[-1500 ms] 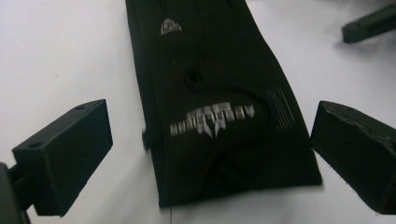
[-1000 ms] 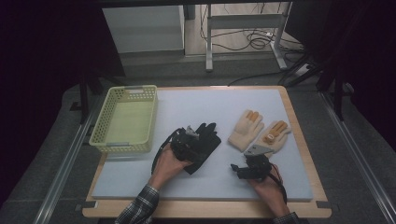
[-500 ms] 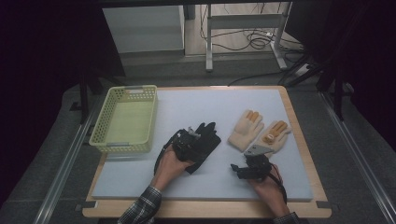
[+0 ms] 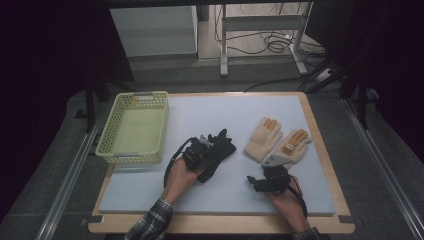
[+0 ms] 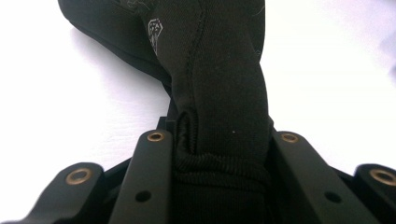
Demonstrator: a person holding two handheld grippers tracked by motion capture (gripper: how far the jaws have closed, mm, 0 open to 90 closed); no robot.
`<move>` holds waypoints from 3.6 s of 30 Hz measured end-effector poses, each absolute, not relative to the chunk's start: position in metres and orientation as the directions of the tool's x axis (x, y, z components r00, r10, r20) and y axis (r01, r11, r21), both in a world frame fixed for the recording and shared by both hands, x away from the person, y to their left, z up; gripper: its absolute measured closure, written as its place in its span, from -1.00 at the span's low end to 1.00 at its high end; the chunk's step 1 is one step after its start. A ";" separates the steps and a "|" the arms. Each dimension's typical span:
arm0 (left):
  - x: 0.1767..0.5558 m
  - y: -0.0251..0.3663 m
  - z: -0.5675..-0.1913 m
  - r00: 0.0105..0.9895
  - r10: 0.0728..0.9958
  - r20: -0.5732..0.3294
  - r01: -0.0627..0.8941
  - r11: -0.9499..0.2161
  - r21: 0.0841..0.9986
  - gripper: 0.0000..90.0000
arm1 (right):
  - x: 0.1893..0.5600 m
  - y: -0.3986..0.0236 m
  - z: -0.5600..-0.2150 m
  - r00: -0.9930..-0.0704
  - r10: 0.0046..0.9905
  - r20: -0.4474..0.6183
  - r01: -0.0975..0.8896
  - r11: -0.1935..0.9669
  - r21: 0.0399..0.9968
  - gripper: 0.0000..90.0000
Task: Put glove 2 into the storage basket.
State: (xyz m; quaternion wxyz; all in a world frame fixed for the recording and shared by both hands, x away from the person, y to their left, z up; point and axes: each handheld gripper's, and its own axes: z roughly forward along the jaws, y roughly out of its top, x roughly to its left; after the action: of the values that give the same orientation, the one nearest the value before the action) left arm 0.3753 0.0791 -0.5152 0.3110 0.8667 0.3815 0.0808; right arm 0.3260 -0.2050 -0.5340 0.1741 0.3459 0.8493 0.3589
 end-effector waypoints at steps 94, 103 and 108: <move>0.467 0.337 -0.498 0.212 0.969 0.125 0.863 -0.245 0.442 -0.76 | 0.326 -0.205 -0.534 -0.701 0.711 -0.048 0.459 0.502 0.733 -0.47; 0.452 0.343 -0.478 0.229 0.973 -0.015 0.821 -0.184 0.540 -0.93 | 0.326 -0.205 -0.534 -0.701 0.711 -0.049 0.459 0.502 0.733 -0.47; 0.438 0.343 -0.472 0.268 0.960 -0.082 0.776 -0.164 0.609 -0.93 | 0.326 -0.205 -0.534 -0.700 0.712 -0.050 0.459 0.502 0.733 -0.47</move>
State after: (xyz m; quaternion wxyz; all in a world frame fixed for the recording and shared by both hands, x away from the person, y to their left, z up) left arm 0.4381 0.3429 -0.4717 0.2804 0.7451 0.5824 0.1644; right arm 0.3263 -0.2050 -0.5343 0.1757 0.3450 0.8488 0.3602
